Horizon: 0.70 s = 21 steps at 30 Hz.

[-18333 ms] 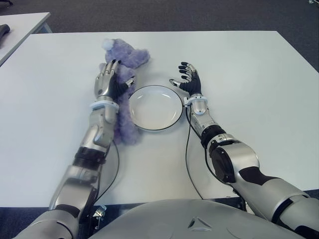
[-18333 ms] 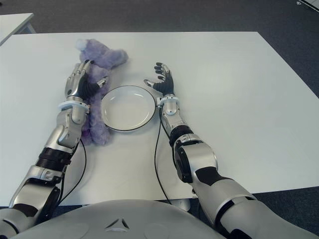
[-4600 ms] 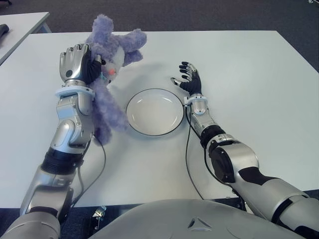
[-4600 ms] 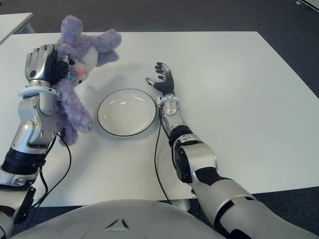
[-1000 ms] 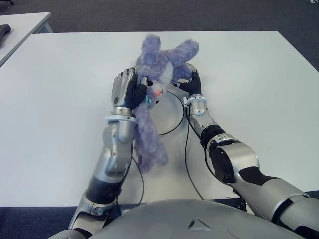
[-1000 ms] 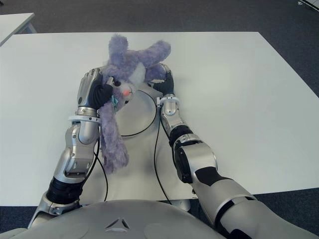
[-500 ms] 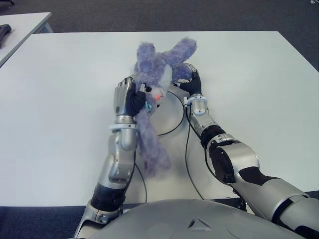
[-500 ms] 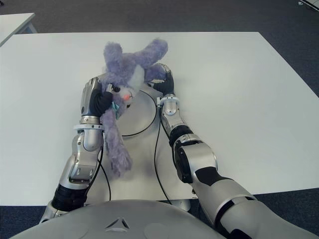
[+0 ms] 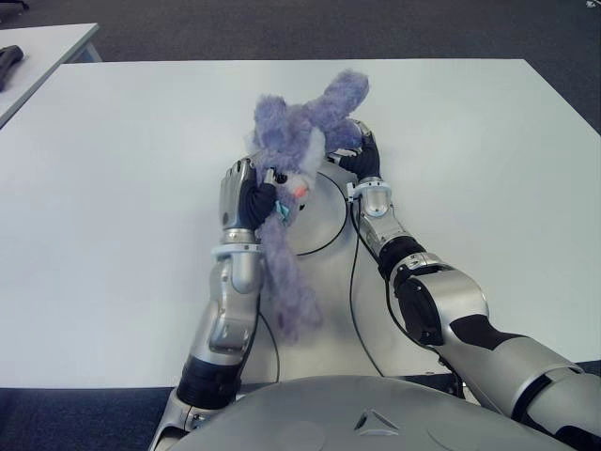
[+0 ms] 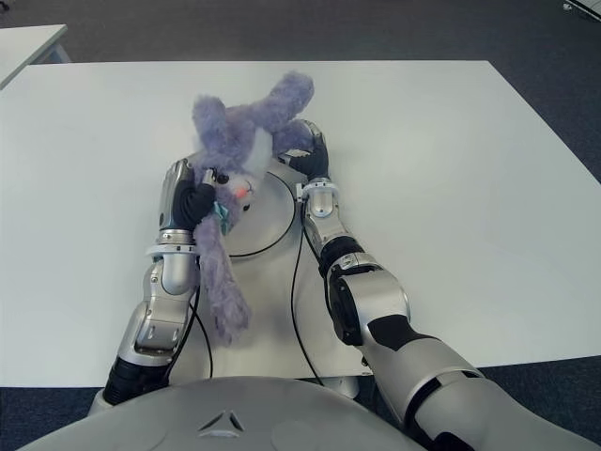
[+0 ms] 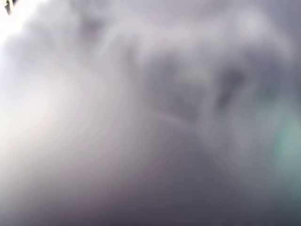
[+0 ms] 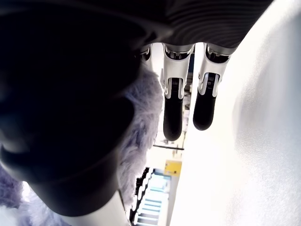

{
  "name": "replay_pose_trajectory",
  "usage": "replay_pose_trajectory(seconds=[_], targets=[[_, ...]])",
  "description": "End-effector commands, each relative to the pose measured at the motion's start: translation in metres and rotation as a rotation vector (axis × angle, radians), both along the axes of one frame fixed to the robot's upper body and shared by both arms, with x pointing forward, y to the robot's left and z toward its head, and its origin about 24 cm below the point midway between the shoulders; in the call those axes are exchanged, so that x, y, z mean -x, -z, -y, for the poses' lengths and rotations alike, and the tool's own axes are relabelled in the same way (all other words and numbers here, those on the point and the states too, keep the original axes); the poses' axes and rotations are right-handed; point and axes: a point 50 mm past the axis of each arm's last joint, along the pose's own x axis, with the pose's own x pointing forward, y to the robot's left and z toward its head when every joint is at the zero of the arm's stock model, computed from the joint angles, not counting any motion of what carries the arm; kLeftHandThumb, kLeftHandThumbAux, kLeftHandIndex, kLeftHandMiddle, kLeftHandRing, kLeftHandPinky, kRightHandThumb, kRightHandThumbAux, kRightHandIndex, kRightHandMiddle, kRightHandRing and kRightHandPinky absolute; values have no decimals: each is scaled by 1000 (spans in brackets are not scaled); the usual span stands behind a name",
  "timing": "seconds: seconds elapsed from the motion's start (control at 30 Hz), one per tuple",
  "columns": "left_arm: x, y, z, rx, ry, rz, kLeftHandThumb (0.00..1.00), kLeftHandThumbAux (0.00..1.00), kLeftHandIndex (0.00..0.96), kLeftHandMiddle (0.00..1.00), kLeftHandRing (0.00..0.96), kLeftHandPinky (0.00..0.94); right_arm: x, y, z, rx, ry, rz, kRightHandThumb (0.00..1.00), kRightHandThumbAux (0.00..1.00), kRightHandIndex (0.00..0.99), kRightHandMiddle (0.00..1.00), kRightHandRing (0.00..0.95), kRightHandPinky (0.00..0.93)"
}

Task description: Put the doll into the plate.

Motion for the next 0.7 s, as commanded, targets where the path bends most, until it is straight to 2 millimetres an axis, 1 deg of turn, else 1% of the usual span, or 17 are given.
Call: replay_pose_trajectory(seconds=[0.03, 0.2, 0.5, 0.7], targets=[[8, 37, 3, 34, 22, -182, 962, 614, 819, 498, 887, 869, 71, 100, 14, 20, 46, -398, 70, 941, 209, 278, 264, 257], [11, 42, 3, 87, 45, -234, 962, 614, 830, 498, 894, 871, 71, 100, 14, 32, 46, -398, 39, 932, 204, 276, 261, 251], [17, 49, 8, 146, 59, -286, 962, 614, 840, 497, 902, 871, 71, 100, 13, 56, 45, -396, 17, 926, 210, 277, 262, 252], [21, 52, 10, 167, 78, -314, 962, 613, 838, 498, 900, 871, 71, 100, 13, 55, 49, -393, 21, 934, 218, 278, 260, 251]])
